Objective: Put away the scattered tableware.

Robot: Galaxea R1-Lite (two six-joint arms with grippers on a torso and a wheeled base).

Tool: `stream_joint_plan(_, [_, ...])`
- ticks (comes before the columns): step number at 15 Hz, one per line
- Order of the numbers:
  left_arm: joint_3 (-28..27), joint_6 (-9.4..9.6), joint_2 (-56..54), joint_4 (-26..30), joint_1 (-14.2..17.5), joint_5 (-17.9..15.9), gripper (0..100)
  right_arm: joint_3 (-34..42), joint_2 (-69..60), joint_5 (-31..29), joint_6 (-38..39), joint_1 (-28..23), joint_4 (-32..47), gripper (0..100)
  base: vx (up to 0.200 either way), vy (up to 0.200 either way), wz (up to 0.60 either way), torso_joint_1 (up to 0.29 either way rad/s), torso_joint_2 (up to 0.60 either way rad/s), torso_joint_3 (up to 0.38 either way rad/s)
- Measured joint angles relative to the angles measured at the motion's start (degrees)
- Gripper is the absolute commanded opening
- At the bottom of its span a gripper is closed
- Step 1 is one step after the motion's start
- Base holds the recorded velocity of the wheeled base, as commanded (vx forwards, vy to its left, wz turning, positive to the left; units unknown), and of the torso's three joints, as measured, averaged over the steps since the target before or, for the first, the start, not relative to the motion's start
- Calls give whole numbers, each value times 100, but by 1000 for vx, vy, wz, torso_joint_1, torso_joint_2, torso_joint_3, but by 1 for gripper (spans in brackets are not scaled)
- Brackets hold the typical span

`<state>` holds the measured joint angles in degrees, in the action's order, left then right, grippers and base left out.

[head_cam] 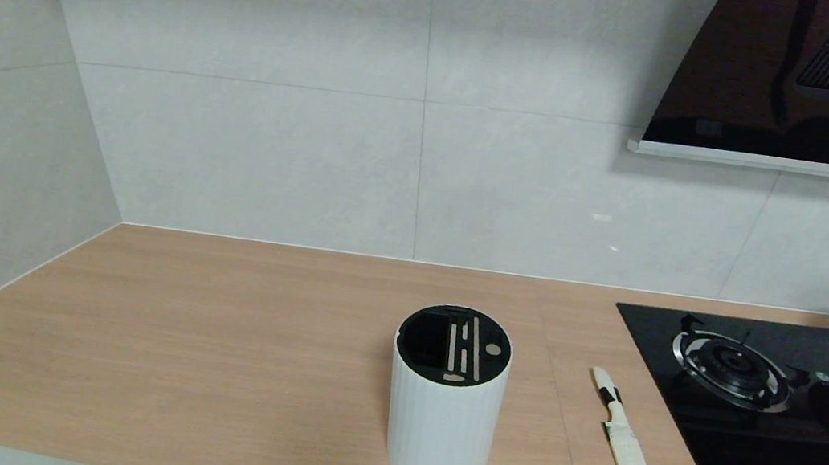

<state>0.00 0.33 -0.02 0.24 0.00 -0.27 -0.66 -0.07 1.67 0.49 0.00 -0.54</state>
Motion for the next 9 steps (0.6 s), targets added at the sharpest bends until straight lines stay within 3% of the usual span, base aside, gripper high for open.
stream_joint_plan(5, [0, 0, 0, 0, 0, 0, 100, -1163, 525, 884, 484, 33, 288, 100, 0, 0, 0, 0, 0, 0])
stream_joint_plan(9, [0, 0, 0, 2, 0, 0, 100, -1744, 2421, 1488, 503, 77, 278, 100, 0, 0, 0, 0, 0, 0])
